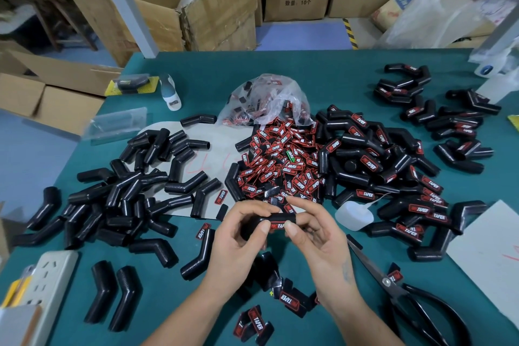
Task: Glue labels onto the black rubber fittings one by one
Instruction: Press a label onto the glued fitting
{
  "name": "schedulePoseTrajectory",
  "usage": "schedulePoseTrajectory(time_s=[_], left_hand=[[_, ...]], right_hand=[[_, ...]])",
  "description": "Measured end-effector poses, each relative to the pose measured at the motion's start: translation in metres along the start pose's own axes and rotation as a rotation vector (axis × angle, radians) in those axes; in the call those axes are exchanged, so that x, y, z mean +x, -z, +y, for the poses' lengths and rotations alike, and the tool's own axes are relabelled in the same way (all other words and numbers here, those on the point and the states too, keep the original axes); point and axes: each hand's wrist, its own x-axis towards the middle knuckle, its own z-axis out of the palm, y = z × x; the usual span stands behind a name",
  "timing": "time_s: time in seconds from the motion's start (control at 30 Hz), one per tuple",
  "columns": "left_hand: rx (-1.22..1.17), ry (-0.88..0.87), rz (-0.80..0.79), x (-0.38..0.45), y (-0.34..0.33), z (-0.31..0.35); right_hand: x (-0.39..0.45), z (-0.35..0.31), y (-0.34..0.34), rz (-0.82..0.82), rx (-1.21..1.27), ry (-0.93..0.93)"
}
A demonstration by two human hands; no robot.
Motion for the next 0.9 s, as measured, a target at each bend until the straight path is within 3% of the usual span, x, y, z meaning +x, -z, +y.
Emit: schedulePoseTrajectory(time_s=[0.27, 0.37, 0.9], left_hand=[[0.321, -0.286, -0.059, 0.003, 0.005, 0.0], [0.337, -0.326, -0.035, 0.002, 0.005, -0.001], [0.243, -0.13, -0.013, 0.001, 0.006, -0.009]], right_hand=[[0.001, -0.006, 0.001, 0.03, 0.018, -0.021], [0.0, -0.006, 0.0, 0.03, 0.033, -0.041], [0.001, -0.006, -0.004, 0.047, -0.024, -0.047]])
